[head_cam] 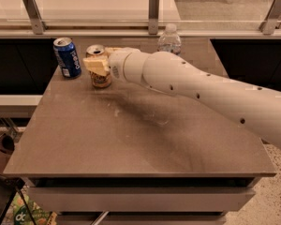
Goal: Move orange can near pepsi can
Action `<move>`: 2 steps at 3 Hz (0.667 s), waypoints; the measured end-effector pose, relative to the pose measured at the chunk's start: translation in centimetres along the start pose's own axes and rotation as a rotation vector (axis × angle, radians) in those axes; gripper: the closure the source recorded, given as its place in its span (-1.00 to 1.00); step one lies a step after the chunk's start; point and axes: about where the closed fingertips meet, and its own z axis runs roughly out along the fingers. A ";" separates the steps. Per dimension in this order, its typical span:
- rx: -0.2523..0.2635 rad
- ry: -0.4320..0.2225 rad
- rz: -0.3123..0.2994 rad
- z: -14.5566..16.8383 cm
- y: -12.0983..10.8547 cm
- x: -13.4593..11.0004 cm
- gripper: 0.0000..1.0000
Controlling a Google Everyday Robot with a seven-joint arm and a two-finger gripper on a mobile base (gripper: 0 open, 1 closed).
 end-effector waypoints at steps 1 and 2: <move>-0.003 -0.001 -0.001 0.1 0.2 -0.1 -0.28; -0.005 -0.001 -0.002 0.1 0.3 -0.1 -0.73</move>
Offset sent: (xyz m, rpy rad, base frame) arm -0.0006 0.0016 0.0005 0.0000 -0.0007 0.0024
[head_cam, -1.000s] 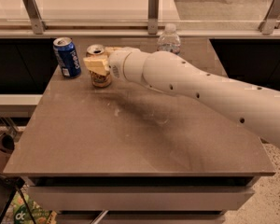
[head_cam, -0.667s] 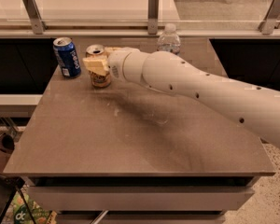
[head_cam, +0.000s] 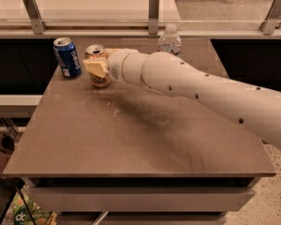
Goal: Move orange can near pepsi can
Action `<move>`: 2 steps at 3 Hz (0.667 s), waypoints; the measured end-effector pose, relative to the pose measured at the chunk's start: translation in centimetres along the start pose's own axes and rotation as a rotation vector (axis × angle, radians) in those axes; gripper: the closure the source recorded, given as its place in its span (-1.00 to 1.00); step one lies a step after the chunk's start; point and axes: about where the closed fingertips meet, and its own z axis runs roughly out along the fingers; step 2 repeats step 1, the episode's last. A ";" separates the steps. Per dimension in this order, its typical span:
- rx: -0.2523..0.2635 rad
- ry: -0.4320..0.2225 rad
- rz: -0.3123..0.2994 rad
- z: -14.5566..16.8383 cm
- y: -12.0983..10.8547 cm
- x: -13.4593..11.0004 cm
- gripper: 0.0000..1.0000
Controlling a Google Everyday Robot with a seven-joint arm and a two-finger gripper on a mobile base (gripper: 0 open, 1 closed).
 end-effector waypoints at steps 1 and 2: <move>-0.002 0.000 -0.001 0.1 0.2 -0.1 -1.00; -0.002 0.000 -0.001 0.1 0.2 -0.1 -1.00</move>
Offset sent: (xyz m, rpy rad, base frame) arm 0.0000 0.0000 0.0000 0.0000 0.0000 0.0000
